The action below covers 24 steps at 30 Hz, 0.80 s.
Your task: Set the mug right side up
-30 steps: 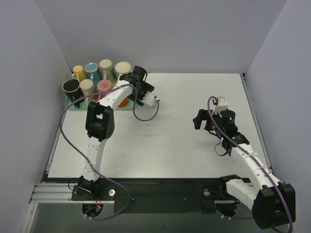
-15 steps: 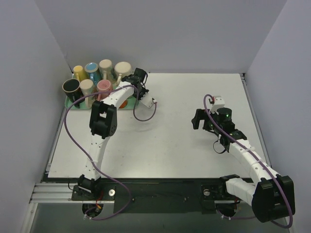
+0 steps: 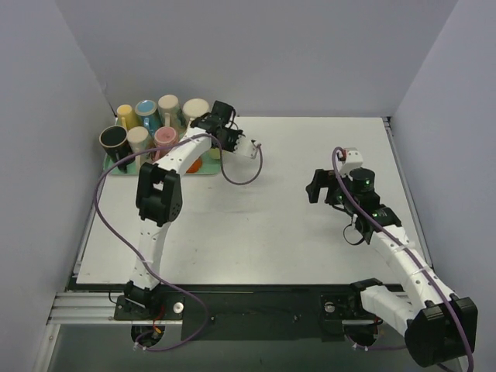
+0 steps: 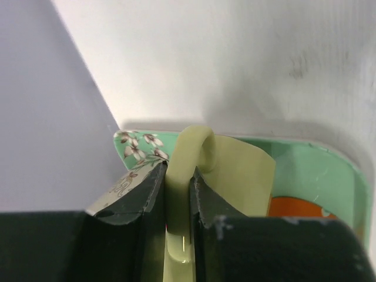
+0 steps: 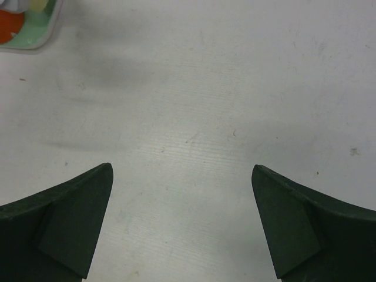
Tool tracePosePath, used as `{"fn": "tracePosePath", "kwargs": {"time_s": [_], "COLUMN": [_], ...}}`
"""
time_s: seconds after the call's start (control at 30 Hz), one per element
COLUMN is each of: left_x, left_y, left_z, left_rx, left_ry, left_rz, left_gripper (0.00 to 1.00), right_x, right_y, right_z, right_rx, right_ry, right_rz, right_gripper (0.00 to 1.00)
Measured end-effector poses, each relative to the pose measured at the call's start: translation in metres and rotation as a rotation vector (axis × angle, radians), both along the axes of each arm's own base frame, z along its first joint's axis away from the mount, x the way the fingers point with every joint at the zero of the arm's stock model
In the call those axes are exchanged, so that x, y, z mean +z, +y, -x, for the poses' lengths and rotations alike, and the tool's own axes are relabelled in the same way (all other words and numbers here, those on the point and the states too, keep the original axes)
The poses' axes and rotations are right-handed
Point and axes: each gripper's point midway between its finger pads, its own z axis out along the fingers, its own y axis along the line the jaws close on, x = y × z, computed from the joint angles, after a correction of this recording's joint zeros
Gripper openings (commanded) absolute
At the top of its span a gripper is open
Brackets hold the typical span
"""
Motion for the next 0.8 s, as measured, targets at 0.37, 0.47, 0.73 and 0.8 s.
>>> {"fn": "tracePosePath", "kwargs": {"time_s": [0.37, 0.47, 0.73, 0.8], "left_x": [0.224, 0.286, 0.324, 0.314], "left_y": [-0.04, -0.039, -0.059, -0.064], "left_z": [0.084, 0.139, 0.252, 0.259], "left_rx": [0.449, 0.474, 0.449, 0.465], "left_ry": [0.219, 0.376, 0.875, 0.944], "left_rz": [0.936, 1.176, 1.337, 1.318], "left_gripper": [0.0, 0.0, 0.0, 0.0], "right_x": [0.101, 0.131, 0.195, 0.2], "right_y": [0.071, 0.116, 0.182, 0.186], "right_z": [0.024, 0.045, 0.086, 0.09], "right_rx": [0.158, 0.304, 0.551, 0.566], "right_ry": [-0.171, -0.19, -0.253, -0.261], "right_rz": [-0.228, -0.297, -0.502, -0.523], "right_gripper": [0.99, 0.98, 0.95, 0.94]}}
